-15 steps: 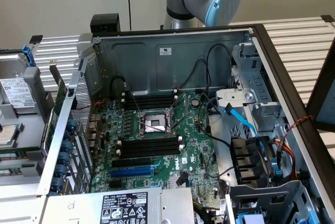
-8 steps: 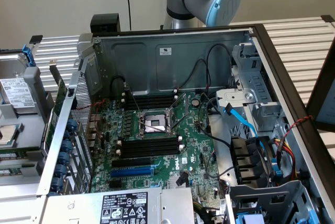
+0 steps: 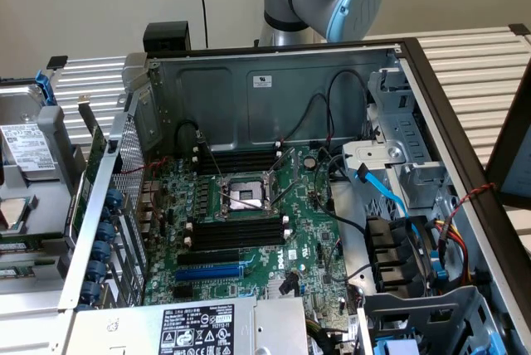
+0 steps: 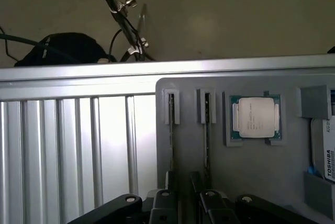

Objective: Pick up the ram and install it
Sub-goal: 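Pick up the ram and move it above insertion slot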

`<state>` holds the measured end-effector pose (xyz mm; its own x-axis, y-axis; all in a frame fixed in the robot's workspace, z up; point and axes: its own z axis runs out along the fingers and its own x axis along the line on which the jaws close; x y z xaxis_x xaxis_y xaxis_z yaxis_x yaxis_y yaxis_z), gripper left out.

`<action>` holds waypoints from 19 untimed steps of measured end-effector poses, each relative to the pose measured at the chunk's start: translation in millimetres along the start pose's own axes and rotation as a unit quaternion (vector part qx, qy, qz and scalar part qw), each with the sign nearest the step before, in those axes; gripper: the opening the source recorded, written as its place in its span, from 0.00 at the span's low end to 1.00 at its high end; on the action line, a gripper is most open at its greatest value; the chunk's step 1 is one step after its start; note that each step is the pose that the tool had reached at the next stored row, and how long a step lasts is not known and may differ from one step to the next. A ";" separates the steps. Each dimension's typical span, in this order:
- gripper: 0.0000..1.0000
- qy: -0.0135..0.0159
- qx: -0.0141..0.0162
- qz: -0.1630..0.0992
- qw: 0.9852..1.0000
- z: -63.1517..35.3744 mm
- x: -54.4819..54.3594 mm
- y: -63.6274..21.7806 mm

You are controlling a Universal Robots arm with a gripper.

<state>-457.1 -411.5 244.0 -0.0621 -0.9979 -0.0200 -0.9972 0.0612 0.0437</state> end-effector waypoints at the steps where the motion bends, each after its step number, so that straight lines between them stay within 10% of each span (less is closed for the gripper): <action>1: 0.24 0.000 0.000 0.000 1.000 1.9 0.1 -0.1; 19: 0.24 0.000 0.000 0.000 1.000 25.7 1.4 -1.2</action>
<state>-457.1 -412.3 218.2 -0.0620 -0.9979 -0.0201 -0.9972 0.0611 0.0433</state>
